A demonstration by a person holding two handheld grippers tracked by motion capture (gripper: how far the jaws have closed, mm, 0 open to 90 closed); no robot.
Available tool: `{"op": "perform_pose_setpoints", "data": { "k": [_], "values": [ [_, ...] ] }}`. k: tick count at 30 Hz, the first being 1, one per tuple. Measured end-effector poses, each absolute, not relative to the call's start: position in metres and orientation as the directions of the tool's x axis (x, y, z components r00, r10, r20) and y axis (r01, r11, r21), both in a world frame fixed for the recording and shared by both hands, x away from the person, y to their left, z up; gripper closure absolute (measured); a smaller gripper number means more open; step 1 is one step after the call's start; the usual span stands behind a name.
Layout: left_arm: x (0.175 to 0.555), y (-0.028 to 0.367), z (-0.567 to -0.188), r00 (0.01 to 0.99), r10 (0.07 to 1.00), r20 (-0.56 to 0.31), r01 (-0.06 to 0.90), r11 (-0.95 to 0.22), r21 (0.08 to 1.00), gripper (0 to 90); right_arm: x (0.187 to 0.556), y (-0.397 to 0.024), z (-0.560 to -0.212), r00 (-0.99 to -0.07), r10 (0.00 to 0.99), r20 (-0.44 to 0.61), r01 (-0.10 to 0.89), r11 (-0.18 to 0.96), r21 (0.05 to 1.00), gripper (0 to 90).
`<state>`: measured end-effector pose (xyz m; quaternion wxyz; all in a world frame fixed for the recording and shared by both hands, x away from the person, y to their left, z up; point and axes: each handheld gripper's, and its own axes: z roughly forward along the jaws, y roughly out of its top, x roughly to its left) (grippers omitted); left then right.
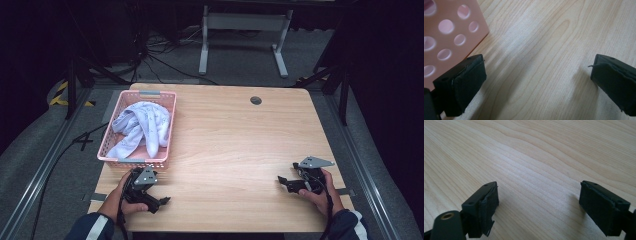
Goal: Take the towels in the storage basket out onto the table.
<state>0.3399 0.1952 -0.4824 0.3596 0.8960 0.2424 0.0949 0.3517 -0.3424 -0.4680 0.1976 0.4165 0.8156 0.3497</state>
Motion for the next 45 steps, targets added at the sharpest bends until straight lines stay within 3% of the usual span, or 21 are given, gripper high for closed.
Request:
{"op": "perform_pose_setpoints", "data": {
  "k": [9,12,15,16,19,32,37,43,45],
  "values": [
    [0.335,0.196,-0.481,0.842,0.54,-0.007,0.4,-0.614,0.68,0.7,0.352,-0.342,-0.468,-0.573,0.819,-0.029,0.543,0.406,0.735,16.0],
    [0.331,0.198,-0.476,0.841,0.541,-0.001,0.408,-0.632,0.659,5.3,0.351,-0.342,-0.468,-0.572,0.82,-0.032,0.542,0.407,0.735,16.0],
    [0.323,0.199,-0.47,0.858,0.514,0.017,0.372,-0.645,0.667,26.9,0.35,-0.343,-0.468,-0.575,0.817,-0.038,0.539,0.413,0.734,15.9],
    [0.315,0.2,-0.464,0.855,0.518,0.022,0.374,-0.646,0.666,20.3,0.35,-0.344,-0.468,-0.574,0.818,-0.035,0.541,0.411,0.734,15.9],
    [0.3,0.203,-0.45,0.858,0.509,0.073,0.329,-0.652,0.684,24.4,0.35,-0.344,-0.468,-0.574,0.818,-0.036,0.541,0.412,0.733,15.3],
    [0.294,0.233,-0.386,0.803,0.585,0.117,0.269,-0.53,0.805,20.8,0.352,-0.343,-0.468,-0.575,0.817,-0.034,0.543,0.413,0.731,13.8],
    [0.312,0.241,-0.362,0.755,0.647,0.109,0.288,-0.476,0.831,20.3,0.352,-0.343,-0.468,-0.57,0.821,-0.034,0.545,0.409,0.732,13.8],
    [0.356,0.241,-0.352,0.662,0.729,0.173,0.381,-0.527,0.76,20.6,0.351,-0.343,-0.468,-0.569,0.822,-0.033,0.545,0.407,0.733,13.8],
    [0.377,0.243,-0.353,0.653,0.742,0.154,0.421,-0.525,0.74,18.4,0.351,-0.343,-0.468,-0.568,0.822,-0.033,0.545,0.406,0.733,13.8]
  ]
}}
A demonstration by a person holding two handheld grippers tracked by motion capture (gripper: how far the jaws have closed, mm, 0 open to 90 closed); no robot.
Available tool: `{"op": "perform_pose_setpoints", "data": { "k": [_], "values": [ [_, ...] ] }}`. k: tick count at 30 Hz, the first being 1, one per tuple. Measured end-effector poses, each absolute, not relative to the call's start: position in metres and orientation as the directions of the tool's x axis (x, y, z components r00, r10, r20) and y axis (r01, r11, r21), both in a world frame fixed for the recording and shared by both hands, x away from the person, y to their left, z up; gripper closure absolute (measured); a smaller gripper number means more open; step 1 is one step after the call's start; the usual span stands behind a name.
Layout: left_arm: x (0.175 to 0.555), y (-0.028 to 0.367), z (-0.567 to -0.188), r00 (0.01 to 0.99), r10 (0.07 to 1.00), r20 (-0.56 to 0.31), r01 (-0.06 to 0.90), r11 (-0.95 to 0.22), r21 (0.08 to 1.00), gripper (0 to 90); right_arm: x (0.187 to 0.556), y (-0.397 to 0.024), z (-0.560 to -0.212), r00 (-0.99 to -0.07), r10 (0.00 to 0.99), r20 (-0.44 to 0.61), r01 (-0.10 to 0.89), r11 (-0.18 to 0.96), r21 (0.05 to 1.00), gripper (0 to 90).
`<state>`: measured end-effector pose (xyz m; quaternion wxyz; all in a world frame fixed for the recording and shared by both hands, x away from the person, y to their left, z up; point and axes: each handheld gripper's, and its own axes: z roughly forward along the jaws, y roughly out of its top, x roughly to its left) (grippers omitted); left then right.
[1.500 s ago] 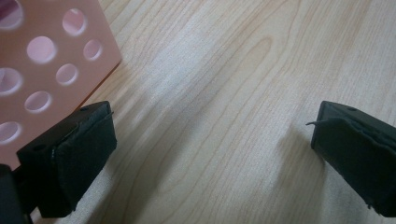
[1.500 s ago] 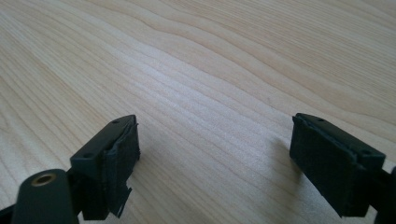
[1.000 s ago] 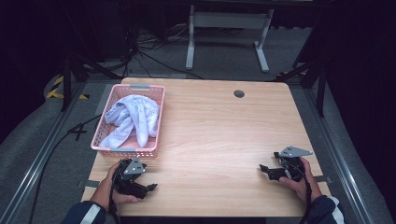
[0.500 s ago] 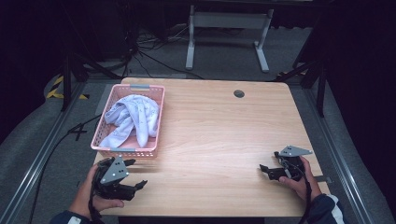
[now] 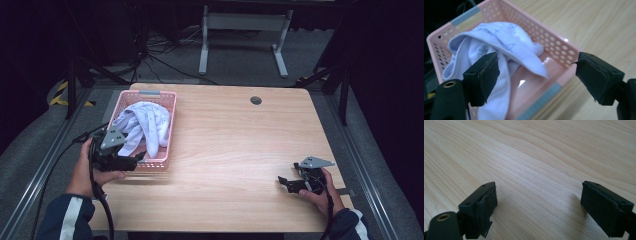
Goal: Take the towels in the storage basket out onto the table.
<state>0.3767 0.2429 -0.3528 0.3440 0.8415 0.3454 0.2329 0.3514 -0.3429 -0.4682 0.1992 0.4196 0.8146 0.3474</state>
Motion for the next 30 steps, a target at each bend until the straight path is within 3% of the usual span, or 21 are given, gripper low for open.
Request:
{"op": "perform_pose_setpoints", "data": {
  "k": [13,21,26,30],
  "values": [
    [0.459,0.245,-0.356,0.614,0.786,0.073,0.539,-0.485,0.688,16.5,0.351,-0.343,-0.468,-0.563,0.825,-0.033,0.548,0.403,0.733,13.8],
    [0.501,0.231,-0.386,0.563,0.818,0.115,0.668,-0.533,0.52,17.5,0.35,-0.343,-0.468,-0.564,0.824,-0.043,0.542,0.41,0.734,14.3],
    [0.516,0.227,-0.412,0.53,0.844,0.082,0.747,-0.511,0.426,14.5,0.349,-0.343,-0.468,-0.563,0.825,-0.043,0.543,0.409,0.733,14.5],
    [0.523,0.223,-0.425,0.51,0.859,0.053,0.785,-0.489,0.381,4.5,0.349,-0.343,-0.468,-0.562,0.826,-0.041,0.545,0.407,0.734,14.5]
  ]
}}
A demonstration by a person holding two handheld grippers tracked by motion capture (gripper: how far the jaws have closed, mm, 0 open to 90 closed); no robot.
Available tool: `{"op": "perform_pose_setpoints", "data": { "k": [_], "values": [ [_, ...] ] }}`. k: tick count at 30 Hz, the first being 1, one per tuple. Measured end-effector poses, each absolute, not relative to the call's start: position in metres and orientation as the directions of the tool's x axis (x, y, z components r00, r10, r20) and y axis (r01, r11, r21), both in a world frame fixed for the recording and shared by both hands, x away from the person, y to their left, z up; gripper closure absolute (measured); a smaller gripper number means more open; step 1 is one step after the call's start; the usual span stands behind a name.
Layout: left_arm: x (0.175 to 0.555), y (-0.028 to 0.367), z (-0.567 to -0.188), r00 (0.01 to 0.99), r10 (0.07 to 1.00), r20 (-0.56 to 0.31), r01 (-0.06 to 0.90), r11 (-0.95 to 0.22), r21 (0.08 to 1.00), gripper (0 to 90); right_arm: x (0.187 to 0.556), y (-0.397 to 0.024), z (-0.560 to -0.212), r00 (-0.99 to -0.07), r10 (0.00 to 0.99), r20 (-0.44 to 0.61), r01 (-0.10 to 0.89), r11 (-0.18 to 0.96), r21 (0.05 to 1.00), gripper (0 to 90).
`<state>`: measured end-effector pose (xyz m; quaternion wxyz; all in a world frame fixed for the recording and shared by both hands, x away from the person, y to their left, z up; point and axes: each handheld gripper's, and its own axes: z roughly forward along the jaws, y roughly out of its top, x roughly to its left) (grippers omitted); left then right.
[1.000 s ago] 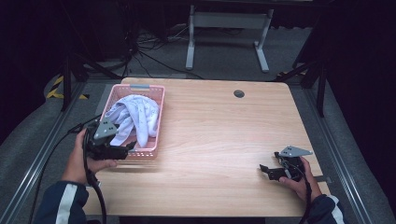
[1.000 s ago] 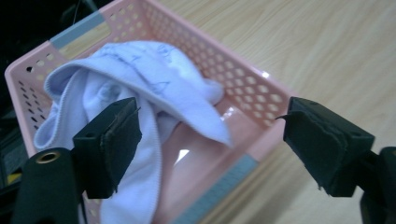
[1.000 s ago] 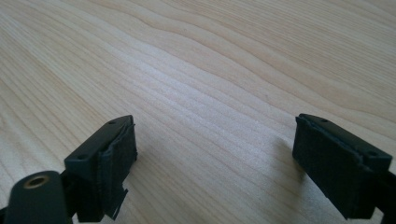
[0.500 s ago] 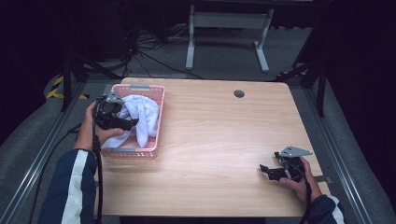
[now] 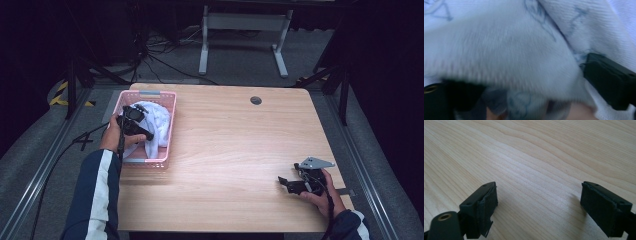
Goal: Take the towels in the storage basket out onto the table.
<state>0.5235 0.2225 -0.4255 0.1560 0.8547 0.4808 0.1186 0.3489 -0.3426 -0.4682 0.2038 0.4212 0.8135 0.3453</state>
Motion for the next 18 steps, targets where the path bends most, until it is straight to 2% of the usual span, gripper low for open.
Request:
{"op": "perform_pose_setpoints", "data": {
  "k": [2,7,10,15,17,18],
  "values": [
    [0.528,0.218,-0.432,0.506,0.861,0.06,0.794,-0.492,0.357,0.0,0.349,-0.343,-0.468,-0.563,0.826,-0.038,0.545,0.406,0.734,14.4],
    [0.534,0.217,-0.441,0.486,0.874,-0.003,0.818,-0.453,0.355,0.0,0.349,-0.343,-0.468,-0.564,0.825,-0.038,0.546,0.406,0.733,14.4],
    [0.534,0.217,-0.441,0.5,0.866,0.009,0.813,-0.472,0.342,0.7,0.349,-0.343,-0.468,-0.563,0.825,-0.037,0.547,0.406,0.732,14.3],
    [0.533,0.216,-0.437,0.521,0.854,0.003,0.804,-0.491,0.335,15.1,0.349,-0.343,-0.468,-0.563,0.825,-0.037,0.547,0.406,0.732,14.3],
    [0.531,0.217,-0.436,0.519,0.855,-0.002,0.803,-0.487,0.343,25.8,0.349,-0.343,-0.468,-0.563,0.825,-0.037,0.546,0.406,0.733,14.3],
    [0.53,0.216,-0.433,0.521,0.853,0.007,0.801,-0.492,0.341,25.8,0.349,-0.343,-0.468,-0.563,0.825,-0.037,0.546,0.406,0.733,14.3]
  ]
}}
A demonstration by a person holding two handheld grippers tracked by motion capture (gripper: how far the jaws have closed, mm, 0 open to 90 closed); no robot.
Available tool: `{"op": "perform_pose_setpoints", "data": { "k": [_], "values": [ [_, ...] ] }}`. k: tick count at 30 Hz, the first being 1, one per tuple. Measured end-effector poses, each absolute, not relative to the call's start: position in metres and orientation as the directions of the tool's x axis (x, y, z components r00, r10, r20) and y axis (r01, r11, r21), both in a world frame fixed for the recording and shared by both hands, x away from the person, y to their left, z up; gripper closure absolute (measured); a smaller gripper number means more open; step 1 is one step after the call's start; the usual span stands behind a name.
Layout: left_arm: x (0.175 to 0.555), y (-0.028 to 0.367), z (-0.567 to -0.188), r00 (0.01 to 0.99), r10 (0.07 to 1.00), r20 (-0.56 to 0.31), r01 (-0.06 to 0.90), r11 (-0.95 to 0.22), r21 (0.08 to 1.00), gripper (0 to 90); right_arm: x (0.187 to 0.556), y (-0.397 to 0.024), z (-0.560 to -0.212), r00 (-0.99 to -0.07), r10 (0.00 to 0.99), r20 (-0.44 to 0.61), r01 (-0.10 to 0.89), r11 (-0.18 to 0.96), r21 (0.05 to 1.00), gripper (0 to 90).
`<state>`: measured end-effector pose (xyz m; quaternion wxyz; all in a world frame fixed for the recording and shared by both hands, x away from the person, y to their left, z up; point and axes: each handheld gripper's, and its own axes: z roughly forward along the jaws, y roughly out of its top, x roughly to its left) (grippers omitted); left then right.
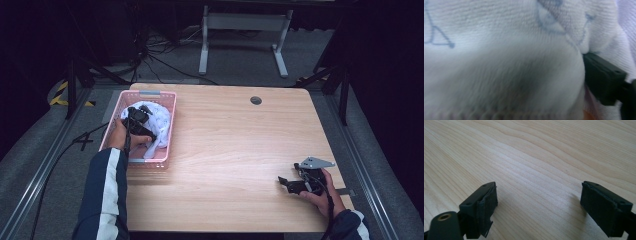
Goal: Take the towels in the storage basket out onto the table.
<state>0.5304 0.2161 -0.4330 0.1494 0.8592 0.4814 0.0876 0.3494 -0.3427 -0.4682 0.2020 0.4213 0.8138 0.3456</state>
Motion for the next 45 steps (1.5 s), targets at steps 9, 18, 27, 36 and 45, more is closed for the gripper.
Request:
{"op": "perform_pose_setpoints", "data": {
  "k": [9,18,27,36,45],
  "values": [
    [0.525,0.217,-0.429,0.517,0.856,0.029,0.785,-0.487,0.382,56.2,0.35,-0.343,-0.468,-0.565,0.824,-0.038,0.546,0.408,0.732,14.2],
    [0.515,0.224,-0.413,0.504,0.861,0.061,0.75,-0.472,0.463,61.2,0.349,-0.343,-0.468,-0.564,0.825,-0.037,0.546,0.406,0.732,14.2],
    [0.497,0.238,-0.392,0.497,0.867,0.034,0.688,-0.418,0.593,61.6,0.349,-0.342,-0.468,-0.563,0.825,-0.037,0.547,0.406,0.733,14.2],
    [0.478,0.246,-0.364,0.493,0.869,0.042,0.588,-0.368,0.721,61.9,0.349,-0.343,-0.468,-0.562,0.826,-0.037,0.547,0.406,0.732,14.2],
    [0.461,0.253,-0.328,0.488,0.872,0.036,0.502,-0.315,0.806,61.9,0.349,-0.343,-0.468,-0.562,0.827,-0.037,0.547,0.405,0.733,14.2]
  ]
}}
